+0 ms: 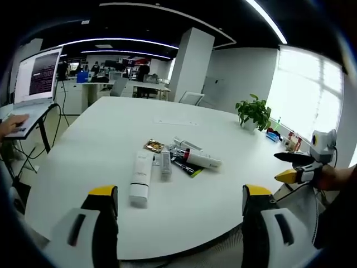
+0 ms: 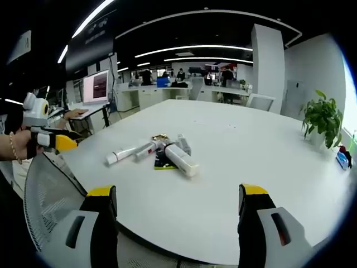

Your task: Arrange the skincare products in the storage area until every visible bottle or jar stands upright without overlapping.

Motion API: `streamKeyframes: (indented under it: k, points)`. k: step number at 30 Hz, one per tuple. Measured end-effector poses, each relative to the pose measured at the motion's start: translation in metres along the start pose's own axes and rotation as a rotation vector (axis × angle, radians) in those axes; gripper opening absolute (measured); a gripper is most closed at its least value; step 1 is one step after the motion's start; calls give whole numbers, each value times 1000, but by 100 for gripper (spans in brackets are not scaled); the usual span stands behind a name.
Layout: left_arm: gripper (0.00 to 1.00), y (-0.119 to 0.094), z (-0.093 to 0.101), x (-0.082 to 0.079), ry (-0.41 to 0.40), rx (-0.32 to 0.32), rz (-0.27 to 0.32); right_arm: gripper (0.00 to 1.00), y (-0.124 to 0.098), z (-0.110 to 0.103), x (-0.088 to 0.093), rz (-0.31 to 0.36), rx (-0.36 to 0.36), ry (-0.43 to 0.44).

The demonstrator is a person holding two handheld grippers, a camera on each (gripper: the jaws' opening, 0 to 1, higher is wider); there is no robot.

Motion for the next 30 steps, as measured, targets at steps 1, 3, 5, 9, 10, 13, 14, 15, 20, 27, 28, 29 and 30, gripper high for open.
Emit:
streamKeyframes:
  k: [1, 3, 5, 9, 10, 13, 14, 15, 20, 27, 28, 29, 30]
  points:
    - [85, 0, -1, 0, -1, 1, 2, 90, 0, 0, 0, 0, 1, 1]
    - [85, -1, -1, 0, 0, 1, 9, 90, 1, -1, 0, -6, -3, -3]
    - [85, 0, -1, 0, 12, -10, 2, 90, 0, -3, 1, -11, -15, -11]
    - [85, 0, -2, 2, 20, 1, -18, 90, 1, -4, 1, -21, -17, -19]
    - [85, 1, -2, 3, 18, 3, -20, 90, 1, -4, 1, -24, -17, -16]
    - [85, 1, -2, 3, 7, -4, -13, 90, 0, -3, 2, -29, -22, -10]
    - [85, 0, -4, 3, 2, -10, -13, 90, 1, -3, 2, -30, -23, -9]
    - [85, 0, -4, 3, -2, -13, -14, 90, 1, -4, 2, -33, -26, -8]
    - [84, 0, -5, 3, -18, -17, -16, 89, 2, -6, 5, -54, -50, -22]
    - [84, -2, -6, 2, -23, -41, -4, 88, 2, -13, 6, -72, -87, -46]
    - [84, -2, -6, 2, -24, -41, -3, 89, 2, -13, 5, -71, -86, -44]
    - [83, -2, -5, 2, -25, -40, -5, 88, 3, -12, 6, -71, -84, -42]
    - [83, -2, -5, 3, -27, -36, -8, 88, 3, -11, 7, -73, -81, -39]
Point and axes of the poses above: the point that each gripper's makers call its tool centre point, and the gripper's own axes: y roughly forward along the fingers, z roughly to its right, x roughly out of its underside, the point moved 6 cm from there along -y, roughly backward along the fingers, and after that the axes turned 11 degrees about x, right-handed, at the moved point
